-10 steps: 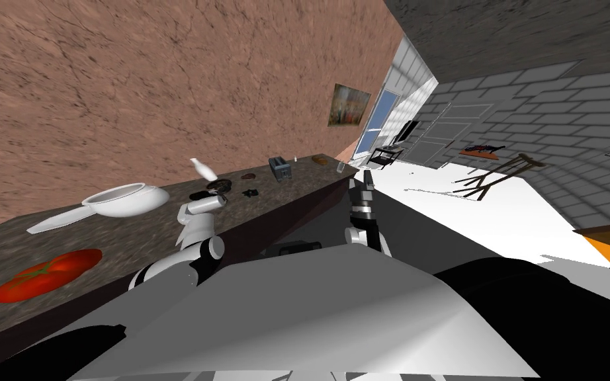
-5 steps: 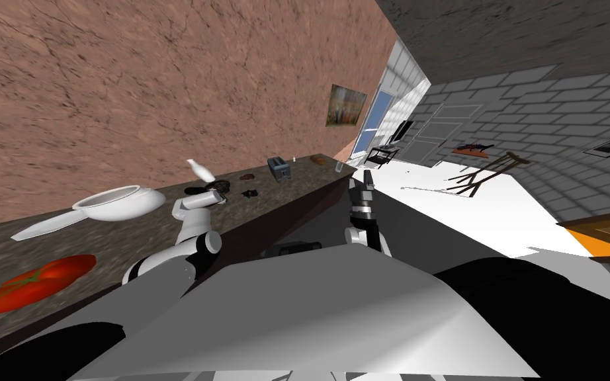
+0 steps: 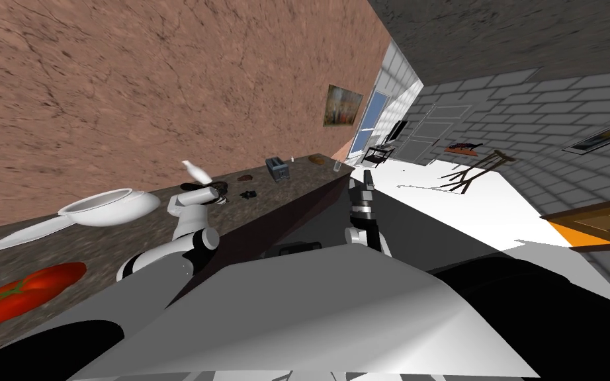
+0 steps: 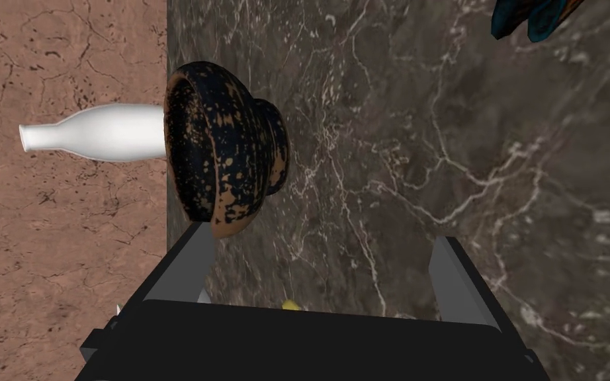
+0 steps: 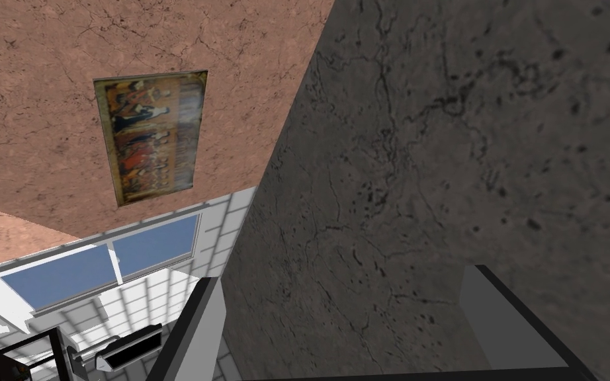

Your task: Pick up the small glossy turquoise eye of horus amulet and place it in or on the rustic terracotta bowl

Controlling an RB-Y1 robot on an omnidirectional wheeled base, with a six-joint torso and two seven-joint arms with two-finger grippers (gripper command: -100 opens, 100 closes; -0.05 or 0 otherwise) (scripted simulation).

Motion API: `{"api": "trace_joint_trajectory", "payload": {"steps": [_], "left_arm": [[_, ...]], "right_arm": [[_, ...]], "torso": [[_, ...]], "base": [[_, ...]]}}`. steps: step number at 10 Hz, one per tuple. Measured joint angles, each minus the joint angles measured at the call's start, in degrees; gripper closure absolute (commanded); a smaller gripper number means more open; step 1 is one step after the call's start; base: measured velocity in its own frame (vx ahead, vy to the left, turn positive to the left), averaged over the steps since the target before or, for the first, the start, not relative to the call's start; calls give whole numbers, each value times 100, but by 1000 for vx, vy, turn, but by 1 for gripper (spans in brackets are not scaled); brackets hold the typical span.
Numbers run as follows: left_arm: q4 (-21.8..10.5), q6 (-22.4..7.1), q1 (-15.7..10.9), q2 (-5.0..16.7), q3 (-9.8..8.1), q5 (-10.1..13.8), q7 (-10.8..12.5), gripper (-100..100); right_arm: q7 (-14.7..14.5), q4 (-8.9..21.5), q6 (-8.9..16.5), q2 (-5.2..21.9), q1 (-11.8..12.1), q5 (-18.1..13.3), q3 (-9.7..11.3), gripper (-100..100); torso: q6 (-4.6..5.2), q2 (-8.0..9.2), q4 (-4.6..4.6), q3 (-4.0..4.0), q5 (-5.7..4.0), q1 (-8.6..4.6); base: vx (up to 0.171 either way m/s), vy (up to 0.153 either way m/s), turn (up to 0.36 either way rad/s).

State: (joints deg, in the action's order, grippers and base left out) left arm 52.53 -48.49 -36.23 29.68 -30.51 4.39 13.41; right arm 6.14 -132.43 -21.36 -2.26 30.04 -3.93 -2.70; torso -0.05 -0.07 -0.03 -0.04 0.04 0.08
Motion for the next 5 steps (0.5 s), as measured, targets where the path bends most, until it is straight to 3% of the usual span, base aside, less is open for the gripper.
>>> {"api": "trace_joint_trajectory", "payload": {"steps": [2, 5], "left_arm": [[-233, -296, -176, 109, 20, 82, 22, -100], [-274, -722, -255, 168, 38, 172, 51, -100]], "right_arm": [[0, 0, 0, 0, 0, 0, 0, 0], [0, 0, 0, 0, 0, 0, 0, 0]], "torso": [[0, -3, -1, -2, 0, 1], [-1, -2, -1, -1, 0, -3]], "base": [[12, 35, -81], [9, 23, -46]]}}
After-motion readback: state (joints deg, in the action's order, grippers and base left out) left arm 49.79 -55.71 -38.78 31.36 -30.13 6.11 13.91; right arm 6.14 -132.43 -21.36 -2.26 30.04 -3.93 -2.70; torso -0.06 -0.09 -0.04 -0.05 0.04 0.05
